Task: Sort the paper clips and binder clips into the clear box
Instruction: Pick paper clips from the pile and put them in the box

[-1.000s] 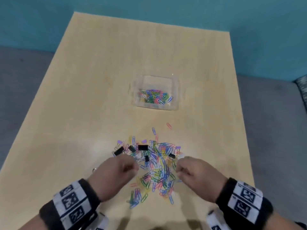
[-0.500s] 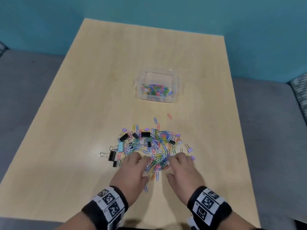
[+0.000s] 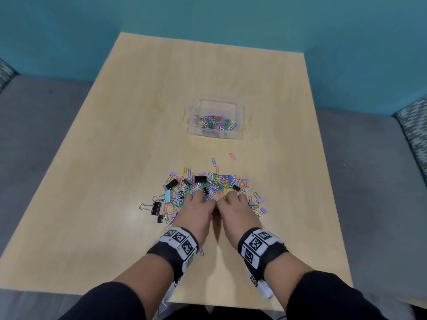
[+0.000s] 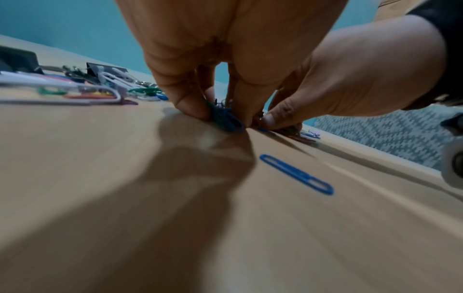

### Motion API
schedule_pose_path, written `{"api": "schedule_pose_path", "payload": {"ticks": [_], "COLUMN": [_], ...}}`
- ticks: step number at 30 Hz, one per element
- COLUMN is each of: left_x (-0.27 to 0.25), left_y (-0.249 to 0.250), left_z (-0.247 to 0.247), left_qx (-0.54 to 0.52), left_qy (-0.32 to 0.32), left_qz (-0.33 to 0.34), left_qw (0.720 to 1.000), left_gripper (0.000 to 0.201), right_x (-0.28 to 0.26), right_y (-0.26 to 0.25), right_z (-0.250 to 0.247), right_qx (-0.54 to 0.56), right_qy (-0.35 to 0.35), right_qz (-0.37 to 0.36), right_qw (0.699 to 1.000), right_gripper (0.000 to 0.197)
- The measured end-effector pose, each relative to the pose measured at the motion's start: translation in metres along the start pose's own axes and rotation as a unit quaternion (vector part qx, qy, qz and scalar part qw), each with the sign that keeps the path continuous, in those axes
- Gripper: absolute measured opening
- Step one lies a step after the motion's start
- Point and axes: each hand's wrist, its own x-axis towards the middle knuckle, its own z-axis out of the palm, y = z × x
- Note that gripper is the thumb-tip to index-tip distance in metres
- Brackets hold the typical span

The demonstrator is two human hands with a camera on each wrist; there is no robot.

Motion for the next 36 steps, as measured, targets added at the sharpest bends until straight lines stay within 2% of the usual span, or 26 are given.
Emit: {"api": "schedule_pose_path", "payload": {"ticks": [3, 8, 15, 20, 24, 27, 29, 32, 34, 36], "left_x": [0.002, 0.001, -0.002, -0.002, 0.001, 0.007, 0.014, 0.033, 0.054, 0.084], "left_y": [-0.002, -0.005, -0.007, -0.007, -0.008, -0.011, -0.013, -0.015, -0.019, -0.024], "left_z": [0.0, -0.002, -0.011, -0.025, -0.04, -0.055, -0.066, -0.087, -0.103, -0.12], "left_qx": [0.014, 0.01, -0.03, -0.059, -0.078, -0.119, -0.163, -0.313, -0.376, -0.402], "left_qy": [-0.01, -0.022, -0.04, -0.065, -0.106, -0.136, -0.166, -0.195, -0.18, -0.141], "left_qz": [0.007, 0.008, -0.006, -0.024, -0.028, -0.025, -0.025, -0.07, -0.088, -0.091], "left_qw": [1.0, 1.0, 0.999, 0.996, 0.991, 0.983, 0.972, 0.927, 0.905, 0.9], "left_gripper": [0.019, 0.023, 0.006, 0.016, 0.02, 0.02, 0.017, 0.013, 0.014, 0.014], "right_x": [-0.003, -0.005, -0.002, 0.005, 0.009, 0.012, 0.017, 0.033, 0.053, 0.082], "right_y": [-0.001, 0.003, 0.008, 0.014, 0.021, 0.026, 0.027, 0.031, 0.036, 0.044], "right_z": [-0.007, -0.014, -0.02, -0.025, -0.038, -0.051, -0.063, -0.081, -0.097, -0.115], "right_qx": [-0.008, 0.006, 0.063, 0.122, 0.171, 0.23, 0.292, 0.376, 0.428, 0.473], "right_qy": [-0.017, -0.054, -0.068, -0.074, -0.108, -0.16, -0.201, -0.24, -0.229, -0.185], "right_qz": [-0.017, -0.006, 0.023, 0.06, 0.057, 0.06, 0.075, 0.091, 0.087, 0.091], "right_qw": [1.0, 0.999, 0.995, 0.988, 0.978, 0.958, 0.932, 0.89, 0.87, 0.857], "right_gripper": [0.039, 0.039, 0.021, 0.007, 0.008, 0.013, 0.012, 0.009, 0.01, 0.015]}}
